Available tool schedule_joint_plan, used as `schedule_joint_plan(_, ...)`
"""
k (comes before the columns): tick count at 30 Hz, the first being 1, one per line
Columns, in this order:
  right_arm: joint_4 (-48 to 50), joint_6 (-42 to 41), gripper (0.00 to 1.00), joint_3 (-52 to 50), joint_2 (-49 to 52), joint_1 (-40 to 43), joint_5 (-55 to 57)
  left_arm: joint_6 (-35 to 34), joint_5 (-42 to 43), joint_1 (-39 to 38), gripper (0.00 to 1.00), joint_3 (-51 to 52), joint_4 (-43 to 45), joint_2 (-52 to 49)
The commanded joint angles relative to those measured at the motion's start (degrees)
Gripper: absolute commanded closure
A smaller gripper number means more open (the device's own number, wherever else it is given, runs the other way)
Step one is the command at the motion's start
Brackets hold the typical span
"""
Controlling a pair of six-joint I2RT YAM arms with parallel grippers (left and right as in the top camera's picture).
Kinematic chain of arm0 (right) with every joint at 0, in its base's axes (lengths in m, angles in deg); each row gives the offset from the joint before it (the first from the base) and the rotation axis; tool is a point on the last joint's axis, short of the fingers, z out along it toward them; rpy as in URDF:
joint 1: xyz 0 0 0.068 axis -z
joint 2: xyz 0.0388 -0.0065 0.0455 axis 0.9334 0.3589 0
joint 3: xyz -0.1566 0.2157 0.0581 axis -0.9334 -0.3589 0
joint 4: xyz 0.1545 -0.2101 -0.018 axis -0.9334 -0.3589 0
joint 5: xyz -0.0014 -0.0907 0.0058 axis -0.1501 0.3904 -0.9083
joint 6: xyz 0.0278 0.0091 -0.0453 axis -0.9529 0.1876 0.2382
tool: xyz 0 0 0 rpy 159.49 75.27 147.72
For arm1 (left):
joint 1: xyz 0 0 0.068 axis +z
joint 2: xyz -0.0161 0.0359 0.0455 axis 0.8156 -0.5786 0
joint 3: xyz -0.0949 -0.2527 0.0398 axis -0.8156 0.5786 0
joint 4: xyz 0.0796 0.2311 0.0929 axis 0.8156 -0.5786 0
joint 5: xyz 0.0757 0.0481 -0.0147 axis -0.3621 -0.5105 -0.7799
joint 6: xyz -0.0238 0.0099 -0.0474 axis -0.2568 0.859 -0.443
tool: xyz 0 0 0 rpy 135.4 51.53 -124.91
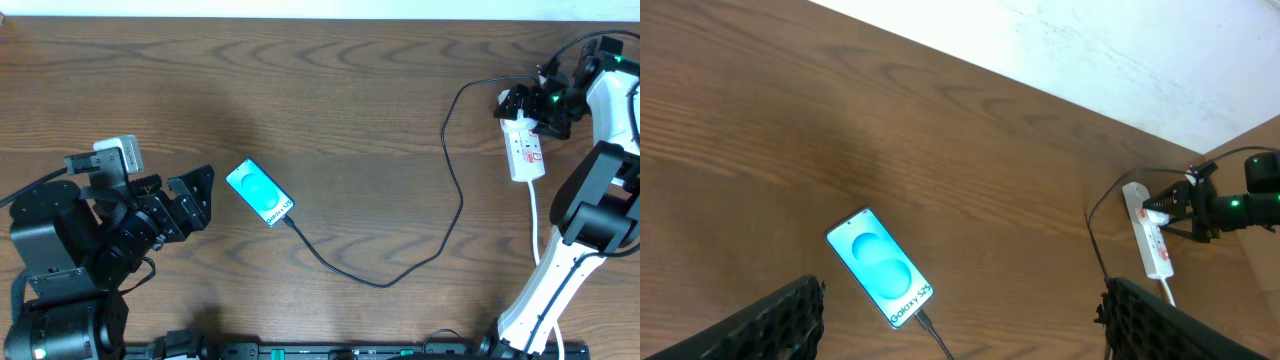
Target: Plug charger to phone and switch on socket
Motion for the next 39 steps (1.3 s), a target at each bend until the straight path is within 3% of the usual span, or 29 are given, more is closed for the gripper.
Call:
schedule_joint_plan(1, -0.17, 0.79, 0.01, 1.55, 1.01, 0.02, -0.09, 0.7, -0.7, 0.2, 0.11, -1.2, 0.0, -0.02)
schedule_joint_plan(39, -0.15, -2.12, 0.02, -0.02, 1.03, -1.84, -2.01, 0.52, -0.7, 0.2, 0.11, -1.2, -0.22, -0.02)
